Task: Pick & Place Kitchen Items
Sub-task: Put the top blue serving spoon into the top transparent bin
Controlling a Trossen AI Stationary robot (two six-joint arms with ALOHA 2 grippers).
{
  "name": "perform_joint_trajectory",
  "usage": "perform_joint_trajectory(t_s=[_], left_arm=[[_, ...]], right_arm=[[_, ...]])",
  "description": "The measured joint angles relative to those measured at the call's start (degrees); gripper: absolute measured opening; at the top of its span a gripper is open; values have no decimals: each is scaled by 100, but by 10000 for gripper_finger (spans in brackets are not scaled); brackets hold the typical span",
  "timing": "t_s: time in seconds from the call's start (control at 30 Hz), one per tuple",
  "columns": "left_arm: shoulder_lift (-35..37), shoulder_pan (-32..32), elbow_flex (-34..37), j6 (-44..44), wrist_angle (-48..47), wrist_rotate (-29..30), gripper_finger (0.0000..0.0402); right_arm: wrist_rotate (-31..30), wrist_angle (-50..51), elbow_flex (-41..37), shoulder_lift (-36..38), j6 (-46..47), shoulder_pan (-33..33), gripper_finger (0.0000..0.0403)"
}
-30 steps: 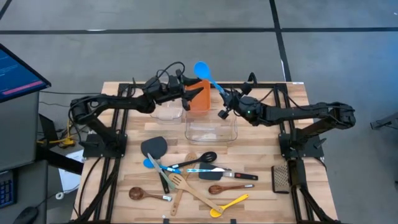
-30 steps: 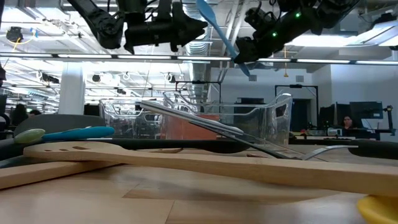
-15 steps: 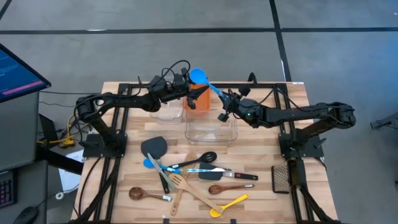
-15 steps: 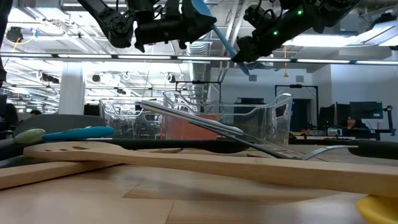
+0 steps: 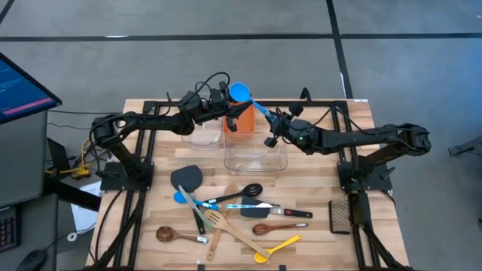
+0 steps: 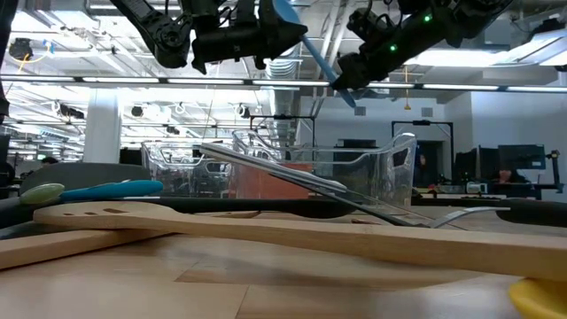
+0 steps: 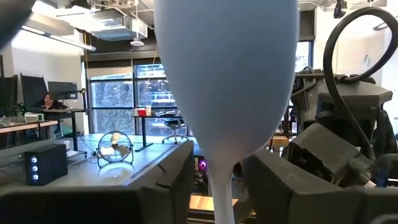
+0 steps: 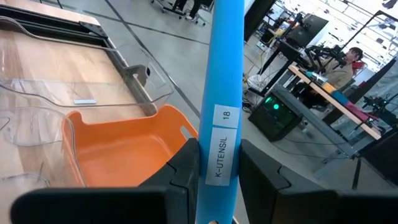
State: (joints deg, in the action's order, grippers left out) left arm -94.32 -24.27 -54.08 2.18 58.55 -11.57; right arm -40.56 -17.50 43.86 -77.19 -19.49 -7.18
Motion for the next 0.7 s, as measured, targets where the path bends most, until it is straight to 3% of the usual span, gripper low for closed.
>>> perform_joint_trajectory(t_s=[0.3, 0.43, 0.7], left_arm=[[0, 24, 2, -50, -17, -104, 21], [0, 20, 2, -225, 1, -226, 15], [7, -30, 2, -344, -6, -234, 12]], right_arm=[[-23, 98, 0, 3, 0, -2, 67], [20, 138, 0, 4, -2, 6, 2], [-103, 223, 0, 36, -5, 60, 18]])
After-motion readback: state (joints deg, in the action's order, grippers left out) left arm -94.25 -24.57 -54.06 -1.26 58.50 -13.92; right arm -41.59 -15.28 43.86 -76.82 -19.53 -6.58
